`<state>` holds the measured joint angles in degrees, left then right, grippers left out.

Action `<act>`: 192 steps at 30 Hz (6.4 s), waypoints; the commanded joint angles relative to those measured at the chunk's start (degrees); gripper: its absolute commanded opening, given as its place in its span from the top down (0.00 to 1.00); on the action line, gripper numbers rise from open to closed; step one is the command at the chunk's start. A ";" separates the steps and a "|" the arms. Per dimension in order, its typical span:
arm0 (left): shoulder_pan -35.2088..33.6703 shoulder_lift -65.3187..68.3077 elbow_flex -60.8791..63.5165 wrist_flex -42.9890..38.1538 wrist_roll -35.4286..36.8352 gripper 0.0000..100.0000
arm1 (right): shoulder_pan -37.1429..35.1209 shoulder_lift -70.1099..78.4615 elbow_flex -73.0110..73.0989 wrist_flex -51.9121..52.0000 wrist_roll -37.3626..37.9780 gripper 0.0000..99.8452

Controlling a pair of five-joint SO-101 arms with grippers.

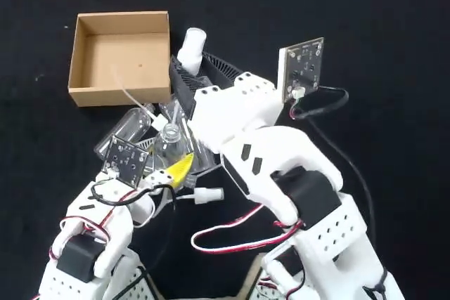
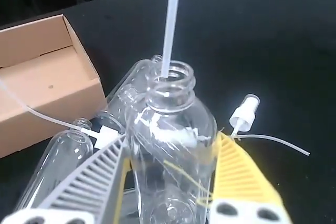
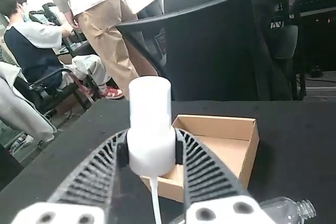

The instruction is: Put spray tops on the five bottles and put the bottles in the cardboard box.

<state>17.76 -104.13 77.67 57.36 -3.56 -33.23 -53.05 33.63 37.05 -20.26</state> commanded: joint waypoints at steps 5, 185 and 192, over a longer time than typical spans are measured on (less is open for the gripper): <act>0.75 -0.44 -0.48 -1.41 0.79 0.86 | -4.40 -1.45 -0.13 4.57 -0.18 0.99; -22.46 17.05 -23.16 -11.60 -2.99 0.86 | 10.99 -2.33 29.05 10.99 19.34 0.94; -24.40 27.43 -21.05 -28.31 -2.99 0.86 | 9.58 -2.33 33.80 8.18 19.34 0.94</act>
<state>-5.80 -80.92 57.80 39.52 -6.46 -22.68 -54.55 66.68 48.31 -1.45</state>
